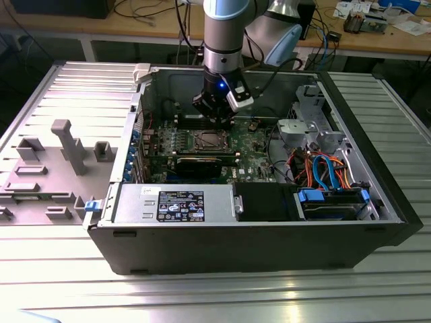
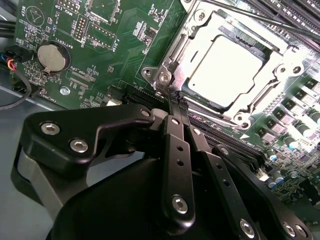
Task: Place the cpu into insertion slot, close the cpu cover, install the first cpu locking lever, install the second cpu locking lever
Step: 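Install the first cpu locking lever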
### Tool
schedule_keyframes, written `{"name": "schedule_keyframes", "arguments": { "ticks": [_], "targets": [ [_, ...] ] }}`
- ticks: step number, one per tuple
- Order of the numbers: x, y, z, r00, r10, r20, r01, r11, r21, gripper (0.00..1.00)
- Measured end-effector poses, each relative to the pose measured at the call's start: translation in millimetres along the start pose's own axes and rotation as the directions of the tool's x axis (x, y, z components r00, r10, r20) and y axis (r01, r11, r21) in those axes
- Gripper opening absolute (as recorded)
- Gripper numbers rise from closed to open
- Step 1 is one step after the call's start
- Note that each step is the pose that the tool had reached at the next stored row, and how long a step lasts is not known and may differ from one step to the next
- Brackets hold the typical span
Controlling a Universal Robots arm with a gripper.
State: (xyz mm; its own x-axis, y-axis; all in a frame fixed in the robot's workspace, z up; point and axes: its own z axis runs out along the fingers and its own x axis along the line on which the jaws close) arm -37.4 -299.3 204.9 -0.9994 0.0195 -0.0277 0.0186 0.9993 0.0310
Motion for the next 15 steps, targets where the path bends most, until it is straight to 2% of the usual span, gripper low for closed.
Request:
{"name": "schedule_keyframes", "arguments": {
  "ticks": [12,14,15],
  "targets": [
    [-0.3,-1.4,-0.9,1.0,0.0,0.0,0.0,1.0,-0.0002,0.11],
    [-0.4,-2.3,1.6,1.0,0.0,0.0004,0.0,1.0,0.0088,0.11],
    [-0.5,-2.2,2.1,1.0,0.0,0.0005,0.0,1.0,0.0084,0.11]
  ]
}}
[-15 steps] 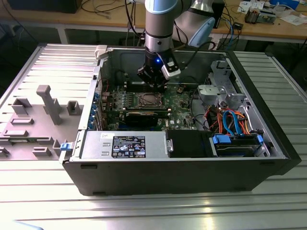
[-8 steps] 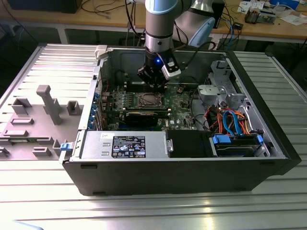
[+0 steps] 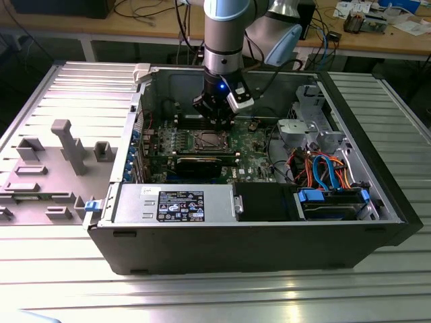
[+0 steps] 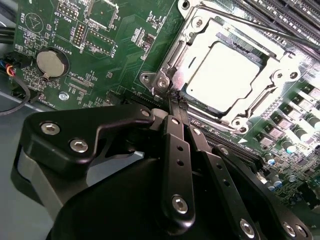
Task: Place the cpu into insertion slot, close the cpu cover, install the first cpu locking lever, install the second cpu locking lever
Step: 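Install the first cpu locking lever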
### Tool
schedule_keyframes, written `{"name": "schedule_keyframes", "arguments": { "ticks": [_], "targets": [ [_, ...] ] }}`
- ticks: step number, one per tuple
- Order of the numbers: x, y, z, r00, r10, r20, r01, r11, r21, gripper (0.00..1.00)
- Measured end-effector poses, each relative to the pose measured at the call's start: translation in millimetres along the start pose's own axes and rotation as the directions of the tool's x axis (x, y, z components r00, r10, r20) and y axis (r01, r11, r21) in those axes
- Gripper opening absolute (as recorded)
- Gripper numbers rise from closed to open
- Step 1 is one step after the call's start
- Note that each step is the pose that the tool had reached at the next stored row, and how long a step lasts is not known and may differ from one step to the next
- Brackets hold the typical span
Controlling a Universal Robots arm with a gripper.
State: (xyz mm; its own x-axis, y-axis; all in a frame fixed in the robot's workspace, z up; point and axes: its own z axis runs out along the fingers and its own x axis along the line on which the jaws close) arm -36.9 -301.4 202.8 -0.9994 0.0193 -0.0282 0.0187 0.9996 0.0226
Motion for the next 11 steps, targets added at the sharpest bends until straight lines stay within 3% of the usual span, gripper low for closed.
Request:
{"name": "schedule_keyframes", "arguments": {
  "ticks": [2,6,11],
  "targets": [
    [0.0,-0.1,0.1,1.0,0.0,-0.0002,0.0,1.0,0.0007,0.11],
    [0.0,-0.1,0.2,1.0,0.001,-0.0007,-0.001,0.9996,-0.0271,0.11],
    [-0.1,0.0,-4.8,1.0,0.001,-0.0007,-0.001,0.9996,-0.0288,0.11]
  ]
}}
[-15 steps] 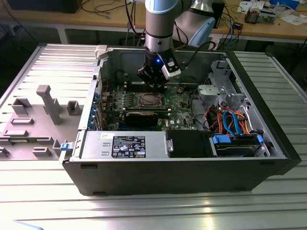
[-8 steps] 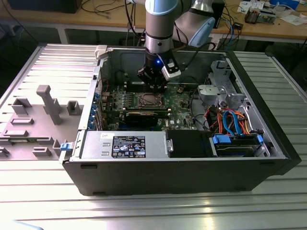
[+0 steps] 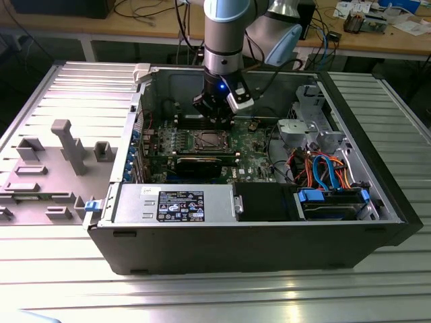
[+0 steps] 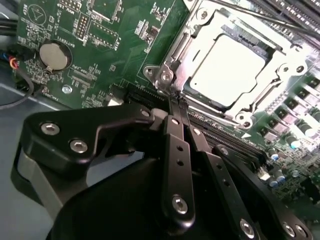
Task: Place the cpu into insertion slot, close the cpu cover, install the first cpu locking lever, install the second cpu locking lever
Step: 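Install the first cpu locking lever, then install the second cpu locking lever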
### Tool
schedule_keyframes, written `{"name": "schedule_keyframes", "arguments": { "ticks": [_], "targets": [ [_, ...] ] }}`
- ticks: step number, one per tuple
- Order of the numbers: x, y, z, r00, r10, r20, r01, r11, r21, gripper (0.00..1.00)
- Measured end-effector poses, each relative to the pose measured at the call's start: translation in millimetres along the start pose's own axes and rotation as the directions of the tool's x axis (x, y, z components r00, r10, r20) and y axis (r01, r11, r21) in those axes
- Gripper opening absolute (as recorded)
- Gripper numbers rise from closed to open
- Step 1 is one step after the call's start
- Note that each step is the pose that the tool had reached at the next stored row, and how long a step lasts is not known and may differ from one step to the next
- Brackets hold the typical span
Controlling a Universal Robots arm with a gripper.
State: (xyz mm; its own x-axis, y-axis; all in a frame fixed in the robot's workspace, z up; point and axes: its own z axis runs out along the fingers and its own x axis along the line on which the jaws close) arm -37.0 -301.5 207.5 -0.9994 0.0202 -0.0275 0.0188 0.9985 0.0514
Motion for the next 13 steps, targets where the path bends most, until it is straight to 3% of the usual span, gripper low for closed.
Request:
{"name": "schedule_keyframes", "arguments": {
  "ticks": [3,13],
  "targets": [
    [-0.2,-3.0,-2.1,1.0,0.0,0.0,0.0,1.0,0.0003,0.11],
    [-0.2,-3.5,-2.1,1.0,0.0,0.0,0.0,1.0,0.0002,0.11]
  ]
}}
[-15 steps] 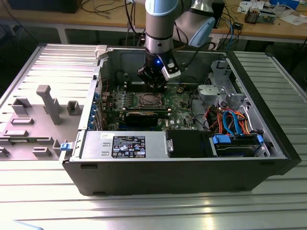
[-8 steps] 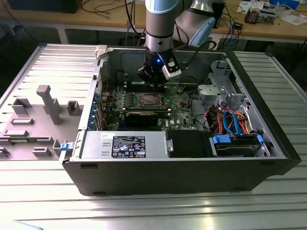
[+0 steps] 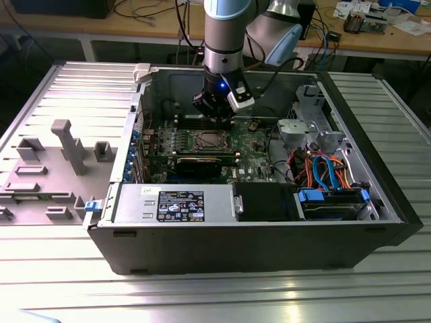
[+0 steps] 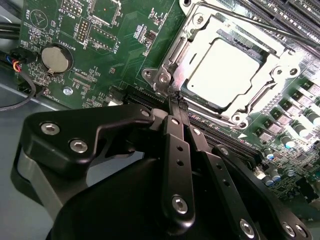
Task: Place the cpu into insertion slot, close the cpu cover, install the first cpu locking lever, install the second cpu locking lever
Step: 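Install the second cpu locking lever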
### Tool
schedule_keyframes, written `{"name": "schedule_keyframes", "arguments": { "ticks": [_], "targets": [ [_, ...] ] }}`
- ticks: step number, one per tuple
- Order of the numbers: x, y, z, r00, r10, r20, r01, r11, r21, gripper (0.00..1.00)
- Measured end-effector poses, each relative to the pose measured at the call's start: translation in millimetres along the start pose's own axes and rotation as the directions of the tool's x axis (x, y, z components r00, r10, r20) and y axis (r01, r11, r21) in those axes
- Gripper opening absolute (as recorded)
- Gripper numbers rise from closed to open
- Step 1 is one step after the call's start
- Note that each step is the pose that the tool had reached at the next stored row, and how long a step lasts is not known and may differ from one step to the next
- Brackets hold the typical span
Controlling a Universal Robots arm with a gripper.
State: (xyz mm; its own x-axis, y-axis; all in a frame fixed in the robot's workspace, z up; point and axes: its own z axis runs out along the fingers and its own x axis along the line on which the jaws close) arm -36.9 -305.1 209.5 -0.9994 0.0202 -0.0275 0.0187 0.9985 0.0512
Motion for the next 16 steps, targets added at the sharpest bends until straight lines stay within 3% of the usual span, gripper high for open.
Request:
{"name": "schedule_keyframes", "arguments": {
  "ticks": [6,16],
  "targets": [
    [0.0,-1.1,-0.1,1.0,0.0,-0.0001,0.0,1.0,0.0001,0.11],
    [-0.5,-22.4,-1.1,1.0,0.0,-0.0001,0.0,1.0,-0.0001,0.11]
  ]
}}
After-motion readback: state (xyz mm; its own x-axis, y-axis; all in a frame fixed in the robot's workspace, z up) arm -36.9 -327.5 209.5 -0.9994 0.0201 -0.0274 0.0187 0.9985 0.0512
